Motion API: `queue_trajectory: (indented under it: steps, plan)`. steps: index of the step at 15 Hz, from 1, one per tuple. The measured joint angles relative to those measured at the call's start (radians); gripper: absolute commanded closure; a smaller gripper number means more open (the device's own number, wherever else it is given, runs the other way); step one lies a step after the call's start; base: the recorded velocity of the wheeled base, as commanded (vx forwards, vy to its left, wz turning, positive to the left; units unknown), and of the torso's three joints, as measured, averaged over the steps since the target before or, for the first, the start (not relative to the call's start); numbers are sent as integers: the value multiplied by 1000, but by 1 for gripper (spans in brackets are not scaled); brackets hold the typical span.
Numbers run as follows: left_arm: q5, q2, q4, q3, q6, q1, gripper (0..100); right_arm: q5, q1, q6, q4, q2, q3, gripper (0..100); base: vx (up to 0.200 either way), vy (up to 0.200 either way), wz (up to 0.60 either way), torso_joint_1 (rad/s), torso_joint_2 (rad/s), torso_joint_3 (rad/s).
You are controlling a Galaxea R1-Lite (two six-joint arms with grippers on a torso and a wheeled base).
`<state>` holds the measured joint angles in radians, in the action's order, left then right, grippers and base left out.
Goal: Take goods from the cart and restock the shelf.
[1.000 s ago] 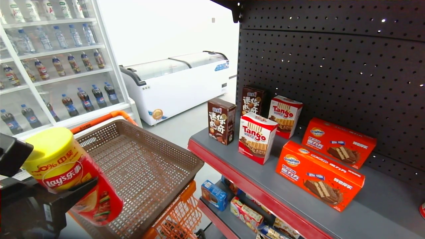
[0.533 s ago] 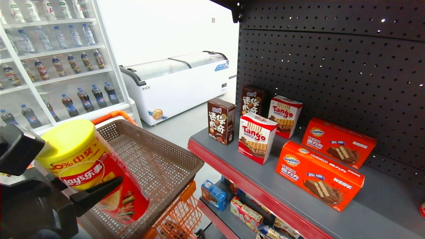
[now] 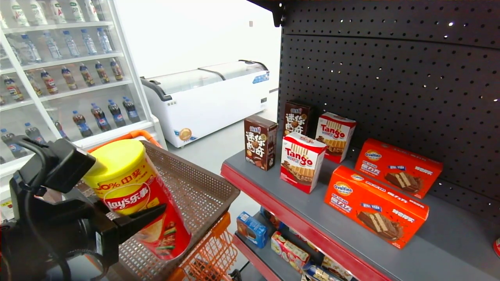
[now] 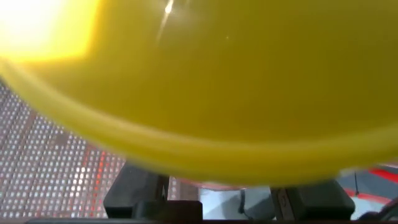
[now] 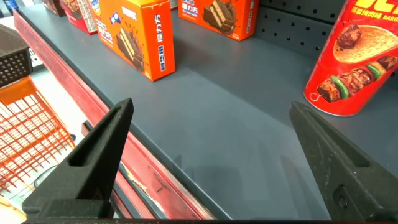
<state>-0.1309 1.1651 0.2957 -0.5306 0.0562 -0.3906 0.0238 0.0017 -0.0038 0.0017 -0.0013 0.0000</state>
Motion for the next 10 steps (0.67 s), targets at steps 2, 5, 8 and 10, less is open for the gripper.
queue_trajectory:
  steps: [2,5,8,10]
  plan:
    - [-11,18,6,-5,0,-22,100,0,0,0,0,0,0,0,0,0,0,0,0,0]
    - [-100,55,7,-6,3,-77,100,0,0,0,0,0,0,0,0,0,0,0,0,0]
    - [-121,103,49,-15,1,-97,100,0,-1,0,0,0,0,0,0,0,0,0,0,0]
    - [-125,125,60,-25,1,-111,100,0,-1,0,0,0,0,0,0,0,0,0,0,0]
